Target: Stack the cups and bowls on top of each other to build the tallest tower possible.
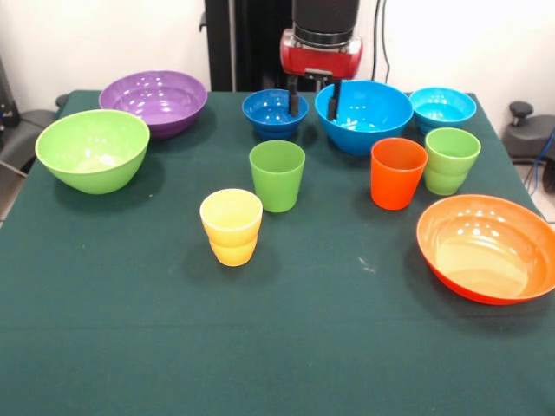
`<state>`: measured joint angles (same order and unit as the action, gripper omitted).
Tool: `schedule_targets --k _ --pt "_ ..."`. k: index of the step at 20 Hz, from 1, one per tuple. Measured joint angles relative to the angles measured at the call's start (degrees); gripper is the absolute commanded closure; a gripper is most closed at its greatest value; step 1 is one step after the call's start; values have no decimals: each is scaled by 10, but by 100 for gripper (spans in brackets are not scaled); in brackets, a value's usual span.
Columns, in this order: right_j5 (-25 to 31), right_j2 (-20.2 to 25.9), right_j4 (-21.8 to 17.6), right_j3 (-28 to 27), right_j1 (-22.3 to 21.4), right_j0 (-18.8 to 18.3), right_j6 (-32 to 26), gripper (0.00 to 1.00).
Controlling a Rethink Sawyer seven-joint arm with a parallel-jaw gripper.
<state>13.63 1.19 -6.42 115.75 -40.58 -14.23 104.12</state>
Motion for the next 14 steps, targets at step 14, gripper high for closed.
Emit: schedule_targets --k 14 --pt "0 10 19 29 -9 16 1 0"
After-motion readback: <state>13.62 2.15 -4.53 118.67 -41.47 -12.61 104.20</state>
